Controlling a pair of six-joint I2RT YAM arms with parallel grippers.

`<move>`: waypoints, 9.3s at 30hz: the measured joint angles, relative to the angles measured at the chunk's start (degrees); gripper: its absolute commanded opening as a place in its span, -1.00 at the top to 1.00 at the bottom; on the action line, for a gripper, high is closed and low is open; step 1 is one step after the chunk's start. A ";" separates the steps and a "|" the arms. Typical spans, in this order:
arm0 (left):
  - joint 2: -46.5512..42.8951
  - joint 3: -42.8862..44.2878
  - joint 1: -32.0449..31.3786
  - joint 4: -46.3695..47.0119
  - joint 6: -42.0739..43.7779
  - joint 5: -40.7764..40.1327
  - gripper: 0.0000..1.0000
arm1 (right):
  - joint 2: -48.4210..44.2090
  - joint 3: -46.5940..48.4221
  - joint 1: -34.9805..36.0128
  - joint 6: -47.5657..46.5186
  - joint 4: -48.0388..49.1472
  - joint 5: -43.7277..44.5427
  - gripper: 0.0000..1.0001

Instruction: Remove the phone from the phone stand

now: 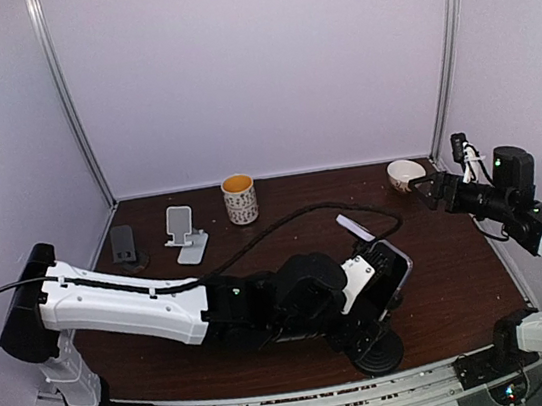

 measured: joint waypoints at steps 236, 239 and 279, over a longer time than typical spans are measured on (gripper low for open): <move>-26.95 -45.59 46.16 44.65 -8.79 55.91 0.89 | 66.95 73.29 38.93 -36.52 -42.42 -28.30 1.00; -26.97 -46.16 46.27 45.72 -9.01 55.93 0.91 | 66.95 73.29 39.01 -37.18 -42.82 -28.15 1.00; -24.39 -49.59 48.22 56.33 -16.39 53.35 1.00 | 61.51 58.47 38.25 -8.35 -14.03 -27.04 0.15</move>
